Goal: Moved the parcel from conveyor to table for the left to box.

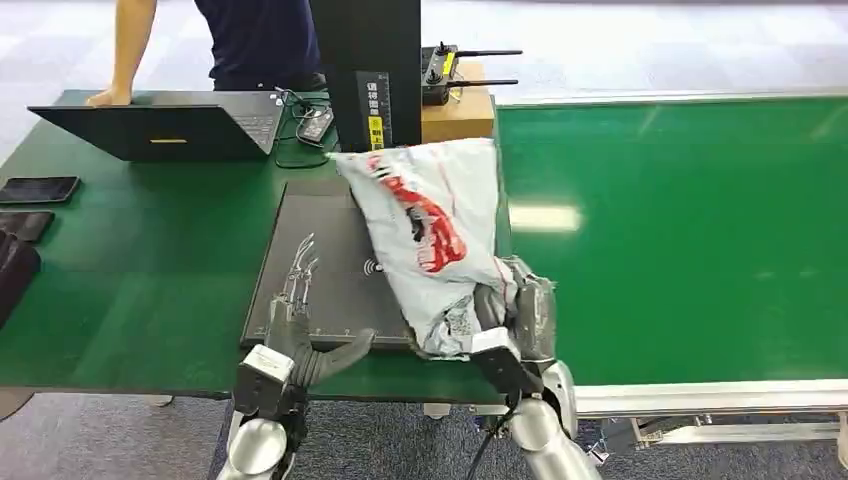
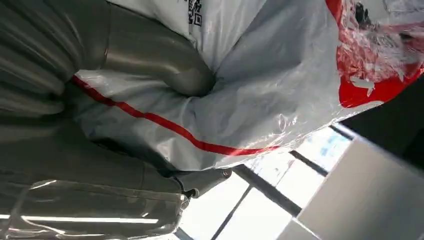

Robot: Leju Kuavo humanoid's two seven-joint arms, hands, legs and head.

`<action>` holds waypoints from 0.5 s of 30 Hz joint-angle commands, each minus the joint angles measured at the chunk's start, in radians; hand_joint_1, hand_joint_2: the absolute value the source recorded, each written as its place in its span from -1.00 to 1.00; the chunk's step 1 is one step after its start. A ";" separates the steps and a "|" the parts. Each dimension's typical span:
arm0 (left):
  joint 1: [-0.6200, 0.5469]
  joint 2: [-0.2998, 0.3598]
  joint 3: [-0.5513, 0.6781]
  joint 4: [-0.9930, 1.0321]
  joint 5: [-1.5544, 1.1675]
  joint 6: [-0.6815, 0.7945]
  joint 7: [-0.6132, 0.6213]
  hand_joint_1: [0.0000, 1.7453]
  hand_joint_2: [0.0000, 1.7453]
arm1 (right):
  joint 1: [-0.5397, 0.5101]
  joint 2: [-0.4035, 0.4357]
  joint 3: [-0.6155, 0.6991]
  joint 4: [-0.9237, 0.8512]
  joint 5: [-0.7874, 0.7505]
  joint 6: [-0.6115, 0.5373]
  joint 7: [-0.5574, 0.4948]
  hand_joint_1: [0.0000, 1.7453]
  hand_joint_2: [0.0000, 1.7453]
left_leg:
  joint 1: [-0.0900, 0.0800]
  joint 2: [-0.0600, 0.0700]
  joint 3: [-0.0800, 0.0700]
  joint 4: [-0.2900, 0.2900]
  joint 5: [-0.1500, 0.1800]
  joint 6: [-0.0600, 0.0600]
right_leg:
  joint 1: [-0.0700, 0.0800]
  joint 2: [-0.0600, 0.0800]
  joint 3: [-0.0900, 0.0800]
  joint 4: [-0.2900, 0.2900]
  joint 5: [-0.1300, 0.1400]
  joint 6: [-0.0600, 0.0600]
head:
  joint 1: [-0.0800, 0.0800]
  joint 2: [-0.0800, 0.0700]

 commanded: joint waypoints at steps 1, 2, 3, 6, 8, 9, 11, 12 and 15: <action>-0.050 0.005 -0.029 0.115 0.026 0.013 -0.023 -1.00 1.00 | -0.222 -0.004 0.181 0.317 -0.048 0.016 -0.012 1.00 1.00 | 0.001 0.006 0.003 -0.002 0.001 -0.003 | 0.000 0.007 0.002 -0.003 0.003 0.002 | 0.000 0.000; -0.053 0.005 -0.032 0.122 0.029 0.014 -0.026 -1.00 1.00 | -0.236 -0.002 0.187 0.339 -0.050 0.023 -0.011 1.00 1.00 | 0.000 0.003 0.002 -0.001 0.000 -0.001 | 0.000 0.004 0.001 -0.001 0.002 0.001 | 0.000 0.000; -0.059 0.005 -0.037 0.131 0.031 0.015 -0.029 -1.00 1.00 | -0.258 0.004 0.192 0.378 -0.055 0.040 0.002 1.00 1.00 | 0.001 0.002 0.003 -0.002 0.001 -0.002 | 0.000 0.004 0.003 -0.002 0.002 0.002 | 0.000 0.000; -0.065 0.008 -0.052 0.138 0.042 0.023 -0.035 -1.00 1.00 | -0.328 0.020 0.182 0.495 -0.070 0.046 0.017 1.00 1.00 | 0.000 0.003 0.003 -0.002 0.001 -0.003 | -0.001 0.004 0.003 -0.002 0.002 0.002 | 0.000 0.000; -0.066 0.012 -0.062 0.134 0.050 0.028 -0.030 -1.00 1.00 | -0.374 0.030 0.172 0.576 -0.076 0.021 0.014 1.00 1.00 | 0.000 0.002 0.003 -0.001 0.001 -0.003 | -0.001 0.004 0.002 -0.002 0.002 0.002 | 0.000 0.000; -0.066 0.012 -0.066 0.133 0.052 0.028 -0.029 -1.00 1.00 | -0.397 0.031 0.167 0.620 -0.081 0.014 0.013 1.00 1.00 | 0.000 0.002 0.002 -0.001 0.001 -0.002 | -0.001 0.003 0.001 -0.001 0.002 0.001 | 0.000 0.000; -0.074 0.012 -0.071 0.138 0.055 0.026 -0.027 -1.00 1.00 | -0.427 0.031 0.155 0.683 -0.088 0.005 0.009 1.00 1.00 | 0.000 0.002 0.002 0.000 0.001 -0.001 | -0.001 0.002 0.001 0.000 0.002 0.001 | 0.000 0.000; -0.080 0.011 -0.073 0.142 0.056 0.025 -0.026 -1.00 1.00 | -0.440 0.027 0.149 0.712 -0.089 0.007 0.014 1.00 1.00 | 0.000 0.001 0.002 0.000 0.001 -0.002 | -0.001 0.002 0.002 -0.001 0.002 0.002 | 0.000 0.000; -0.093 0.011 -0.077 0.160 0.061 0.030 -0.027 -1.00 1.00 | -0.478 0.026 0.138 0.803 -0.084 0.013 0.024 1.00 1.00 | 0.000 0.000 0.002 -0.001 0.002 -0.002 | -0.001 0.001 0.002 -0.002 0.002 0.002 | 0.000 0.000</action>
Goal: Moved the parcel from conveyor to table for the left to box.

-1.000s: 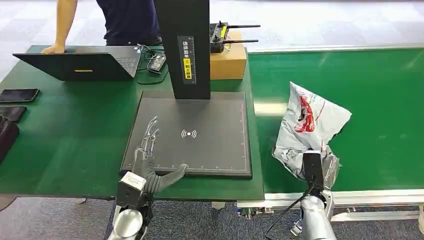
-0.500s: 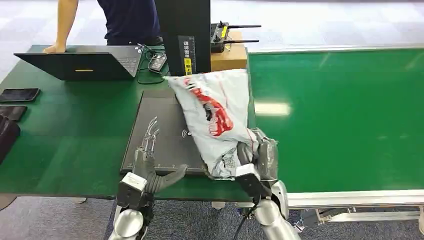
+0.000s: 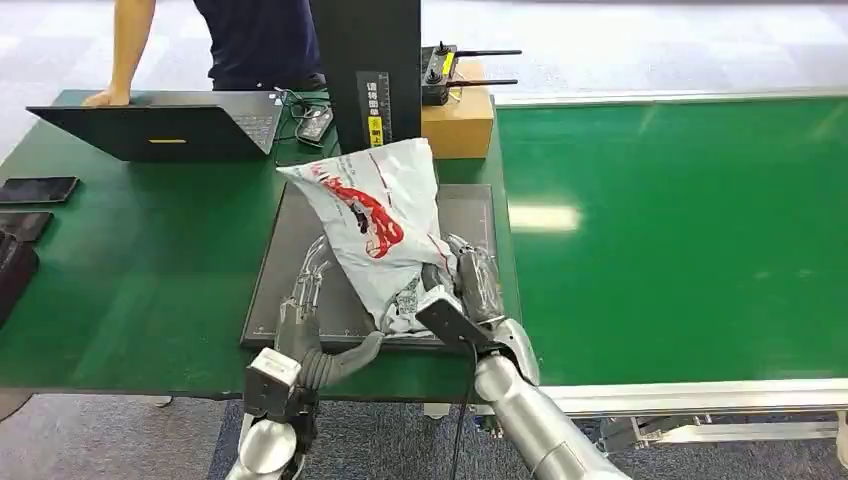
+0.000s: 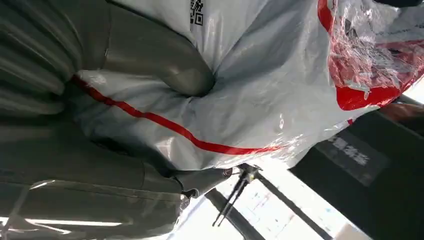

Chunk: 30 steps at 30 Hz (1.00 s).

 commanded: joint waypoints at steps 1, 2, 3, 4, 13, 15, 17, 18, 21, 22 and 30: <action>-0.077 0.008 -0.031 0.114 0.011 0.004 0.004 -1.00 1.00 | -0.187 0.009 -0.008 0.388 -0.005 -0.004 0.011 0.96 1.00 | 0.000 -0.001 0.002 -0.001 0.001 -0.002 | 0.000 0.000 0.002 -0.001 0.001 0.002 | 0.000 0.000; -0.080 0.009 -0.033 0.120 0.015 0.006 0.001 -1.00 1.00 | -0.197 0.014 -0.009 0.418 0.003 -0.009 0.020 0.64 1.00 | 0.000 -0.001 0.001 -0.001 0.001 -0.002 | 0.000 0.000 0.001 0.000 0.000 0.001 | 0.000 0.000; -0.081 0.009 -0.034 0.123 0.016 0.006 -0.001 -1.00 1.00 | -0.201 0.015 -0.011 0.431 0.004 -0.005 0.027 0.48 1.00 | 0.000 -0.001 0.001 0.000 0.001 -0.001 | 0.000 0.000 0.001 0.000 0.000 0.001 | 0.000 0.000; -0.082 0.009 -0.034 0.124 0.017 0.006 -0.002 -1.00 1.00 | -0.202 0.014 -0.011 0.435 0.004 -0.006 0.026 0.36 1.00 | 0.000 -0.002 0.002 -0.001 0.001 -0.003 | 0.000 -0.001 0.002 -0.001 0.001 0.002 | 0.000 0.000; -0.076 0.012 -0.041 0.121 0.027 0.003 -0.005 -1.00 1.00 | -0.207 0.005 -0.037 0.494 -0.004 0.067 0.029 -1.00 1.00 | 0.001 -0.002 0.002 -0.001 0.001 -0.003 | 0.000 0.000 0.002 -0.002 0.000 0.002 | 0.000 0.000; -0.090 0.012 -0.041 0.143 0.031 -0.006 -0.009 -1.00 1.00 | -0.193 -0.001 -0.037 0.486 -0.035 0.210 -0.009 -1.00 1.00 | 0.000 -0.002 0.002 -0.001 0.001 -0.002 | 0.000 -0.001 0.002 -0.001 0.000 0.001 | 0.000 0.000; -0.099 0.012 -0.041 0.156 0.035 -0.013 -0.016 -1.00 1.00 | -0.181 -0.012 -0.029 0.477 -0.040 0.274 -0.028 -1.00 1.00 | 0.001 -0.002 0.002 -0.001 0.001 -0.002 | 0.000 -0.002 0.002 -0.001 0.000 0.001 | 0.000 0.000; -0.102 0.013 -0.040 0.159 0.037 -0.017 -0.020 -1.00 1.00 | -0.170 -0.019 -0.025 0.466 -0.051 0.330 -0.052 -1.00 1.00 | 0.000 -0.002 0.002 -0.001 0.001 -0.002 | 0.000 -0.001 0.002 -0.001 0.000 0.001 | 0.000 0.000; -0.101 0.017 -0.036 0.161 0.040 -0.022 -0.022 -1.00 1.00 | -0.142 -0.031 -0.031 0.431 -0.095 0.452 -0.105 -1.00 1.00 | 0.001 -0.004 0.003 -0.002 0.001 -0.003 | 0.000 -0.003 0.003 -0.002 0.000 0.001 | 0.000 0.000; -0.099 0.018 -0.035 0.159 0.041 -0.022 -0.023 -1.00 1.00 | -0.135 -0.034 -0.031 0.421 -0.102 0.472 -0.115 -1.00 1.00 | 0.001 -0.003 0.003 -0.002 0.001 -0.003 | 0.000 -0.003 0.003 -0.002 0.000 0.001 | 0.000 0.000; -0.051 0.025 -0.012 0.104 0.043 -0.012 -0.019 -1.00 1.00 | 0.041 -0.089 -0.020 0.079 -0.126 0.523 -0.157 -1.00 1.00 | 0.002 -0.004 0.005 -0.003 0.001 -0.004 | 0.001 -0.002 0.005 -0.004 0.000 0.001 | 0.000 0.000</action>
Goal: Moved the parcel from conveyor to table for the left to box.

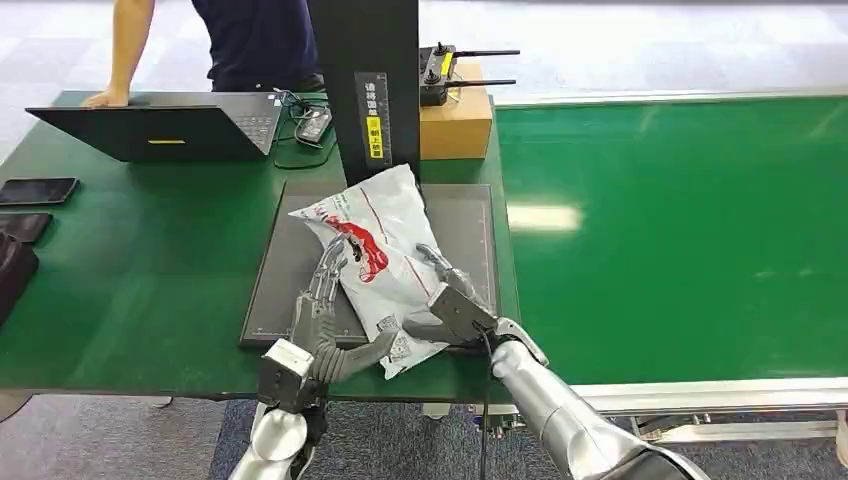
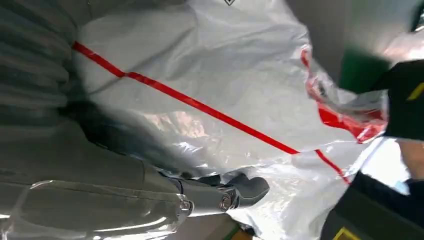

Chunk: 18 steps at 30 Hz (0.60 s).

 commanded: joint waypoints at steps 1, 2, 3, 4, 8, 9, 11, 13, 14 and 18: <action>0.012 0.024 0.021 0.009 0.004 0.003 0.003 -1.00 1.00 | 0.202 -0.087 0.001 -0.346 -0.006 0.013 -0.012 -1.00 1.00 | 0.001 -0.004 0.002 -0.002 0.000 -0.002 | 0.001 -0.003 0.003 -0.002 0.000 0.001 | 0.000 0.000; 0.017 0.023 0.026 0.001 0.001 0.002 0.004 -1.00 1.00 | 0.221 -0.093 0.000 -0.378 0.000 0.005 -0.005 -1.00 1.00 | 0.001 -0.005 0.003 -0.003 0.001 -0.003 | 0.001 -0.004 0.004 -0.003 -0.001 0.002 | 0.000 0.000; 0.022 0.022 0.034 -0.009 -0.007 0.004 0.012 -1.00 1.00 | 0.255 -0.096 -0.012 -0.433 0.020 -0.042 0.010 -1.00 1.00 | 0.001 -0.004 0.001 -0.002 0.000 -0.002 | 0.001 -0.003 0.003 -0.002 -0.001 0.001 | 0.000 0.000; 0.027 0.021 0.040 -0.019 -0.013 0.001 0.016 -1.00 1.00 | 0.284 -0.099 -0.019 -0.478 0.031 -0.054 0.020 -1.00 1.00 | 0.001 -0.005 0.002 -0.003 0.000 -0.003 | 0.001 -0.004 0.004 -0.003 -0.001 0.002 | 0.000 0.000; 0.047 0.019 0.051 -0.046 -0.030 -0.007 0.026 -1.00 1.00 | 0.402 -0.095 -0.063 -0.658 0.113 -0.166 0.080 -1.00 1.00 | 0.001 -0.005 0.002 -0.003 0.000 -0.003 | 0.001 -0.004 0.004 -0.003 -0.001 0.002 | 0.000 0.000; 0.049 0.017 0.051 -0.048 -0.032 -0.010 0.027 -1.00 1.00 | 0.423 -0.091 -0.079 -0.691 0.125 -0.186 0.094 -1.00 1.00 | 0.002 -0.006 0.001 -0.002 0.000 -0.003 | 0.001 -0.004 0.004 -0.003 -0.001 0.002 | 0.000 0.000; 0.049 0.015 0.051 -0.050 -0.033 -0.014 0.029 -1.00 1.00 | 0.450 -0.086 -0.091 -0.731 0.147 -0.207 0.109 -1.00 1.00 | 0.000 -0.004 -0.001 -0.001 0.000 -0.001 | 0.000 -0.003 0.001 -0.001 -0.001 0.001 | 0.000 0.000; 0.049 0.013 0.051 -0.050 -0.037 -0.018 0.032 -1.00 1.00 | 0.475 -0.077 -0.112 -0.769 0.166 -0.231 0.116 -1.00 1.00 | 0.001 -0.005 -0.001 -0.001 0.000 -0.002 | 0.000 -0.004 0.001 -0.001 -0.001 0.001 | 0.000 0.000; 0.049 0.013 0.051 -0.050 -0.037 -0.018 0.032 -1.00 1.00 | 0.475 -0.077 -0.112 -0.769 0.166 -0.231 0.116 -1.00 1.00 | 0.000 -0.004 -0.001 -0.001 0.000 -0.002 | 0.000 -0.003 0.001 -0.001 -0.001 0.001 | 0.000 0.000; 0.063 0.009 0.057 -0.069 -0.048 -0.015 0.040 -1.00 1.00 | 0.516 -0.042 -0.170 -0.854 0.186 -0.319 0.108 -1.00 1.00 | 0.001 -0.002 0.000 -0.001 -0.001 -0.002 | 0.000 -0.001 0.001 -0.001 -0.001 0.002 | 0.000 0.000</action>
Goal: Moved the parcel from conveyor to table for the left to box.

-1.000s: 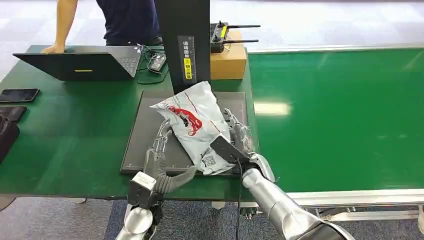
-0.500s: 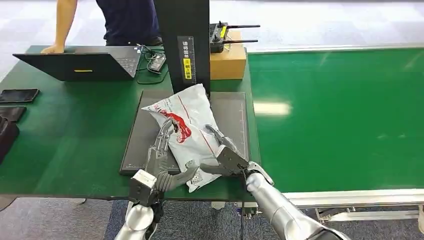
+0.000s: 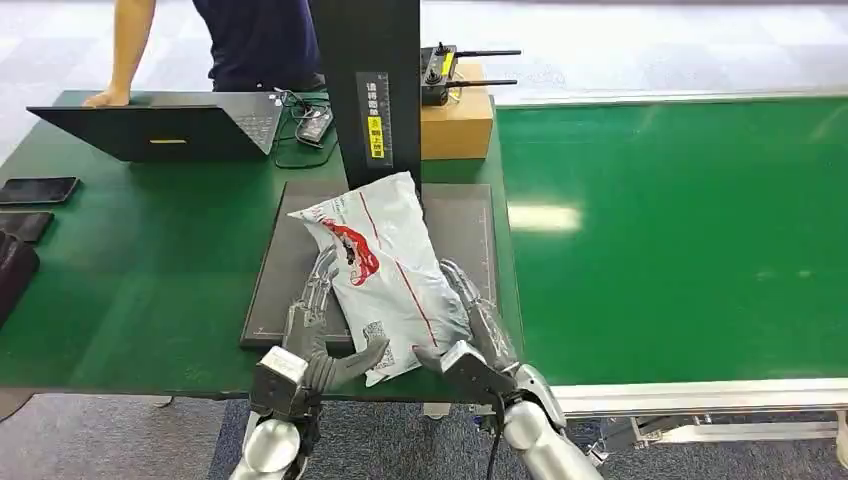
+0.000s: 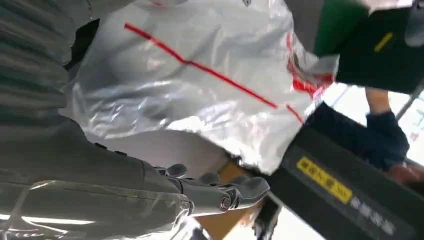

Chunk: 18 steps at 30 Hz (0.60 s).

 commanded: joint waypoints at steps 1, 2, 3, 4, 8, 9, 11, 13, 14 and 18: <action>0.013 0.006 0.027 -0.033 -0.017 -0.006 0.017 -1.00 1.00 | 0.121 0.028 -0.121 -0.241 0.009 -0.099 -0.011 -1.00 1.00 | 0.001 -0.002 0.000 -0.001 0.000 -0.002 | 0.000 -0.001 0.001 -0.001 0.000 0.001 | 0.000 0.000; 0.013 0.006 0.027 -0.033 -0.017 -0.006 0.017 -1.00 1.00 | 0.121 0.028 -0.121 -0.241 0.009 -0.099 -0.011 -1.00 1.00 | 0.000 -0.001 0.000 0.000 0.000 -0.002 | 0.000 -0.001 0.000 0.000 0.000 0.001 | 0.000 0.000; 0.010 0.006 0.029 -0.038 -0.021 -0.004 0.023 -1.00 1.00 | 0.127 0.036 -0.139 -0.271 -0.022 -0.111 -0.024 -1.00 1.00 | 0.000 -0.002 0.001 -0.001 0.000 -0.003 | 0.000 -0.001 0.001 0.000 0.000 0.002 | 0.000 0.000; 0.008 0.006 0.031 -0.041 -0.024 -0.003 0.026 -1.00 1.00 | 0.133 0.041 -0.152 -0.291 -0.047 -0.121 -0.036 -1.00 1.00 | 0.001 -0.002 0.000 0.000 0.000 -0.003 | 0.000 -0.001 0.001 0.000 0.000 0.001 | 0.000 0.000; 0.000 0.010 0.033 -0.051 -0.032 0.001 0.033 -1.00 1.00 | 0.156 0.042 -0.176 -0.349 -0.097 -0.129 -0.047 -1.00 1.00 | 0.001 -0.002 0.001 -0.001 0.000 -0.003 | 0.000 -0.001 0.001 -0.001 0.000 0.002 | 0.000 0.000; -0.001 0.012 0.032 -0.051 -0.042 0.005 0.038 -1.00 1.00 | 0.165 0.039 -0.176 -0.362 -0.117 -0.109 -0.045 -1.00 1.00 | 0.000 -0.002 0.000 0.000 0.000 -0.002 | 0.000 -0.001 0.001 0.000 0.000 0.001 | 0.000 0.000; -0.005 0.016 0.036 -0.052 -0.050 0.007 0.039 -1.00 1.00 | 0.185 0.035 -0.180 -0.378 -0.136 -0.079 -0.048 -1.00 1.00 | 0.001 -0.002 0.001 -0.001 0.000 -0.002 | 0.000 -0.001 0.001 -0.001 0.000 0.001 | 0.000 0.000; -0.010 0.025 0.037 -0.045 -0.077 0.017 0.041 -1.00 1.00 | 0.209 0.036 -0.188 -0.392 -0.176 -0.007 -0.064 -1.00 1.00 | 0.001 -0.003 0.002 -0.002 0.000 -0.003 | 0.000 -0.002 0.003 -0.002 0.000 0.002 | 0.000 0.000; -0.012 0.026 0.039 -0.044 -0.077 0.017 0.041 -1.00 1.00 | 0.211 0.037 -0.189 -0.392 -0.177 -0.006 -0.065 -1.00 1.00 | 0.001 -0.002 0.001 -0.001 0.000 -0.002 | 0.000 -0.001 0.002 -0.001 0.000 0.001 | 0.000 0.000; -0.043 0.035 0.052 -0.002 -0.120 0.024 0.042 -1.00 1.00 | 0.234 0.056 -0.224 -0.405 -0.236 0.099 -0.085 -1.00 1.00 | 0.001 -0.003 0.002 -0.002 0.001 -0.003 | 0.000 -0.001 0.002 -0.002 0.000 0.001 | 0.000 0.000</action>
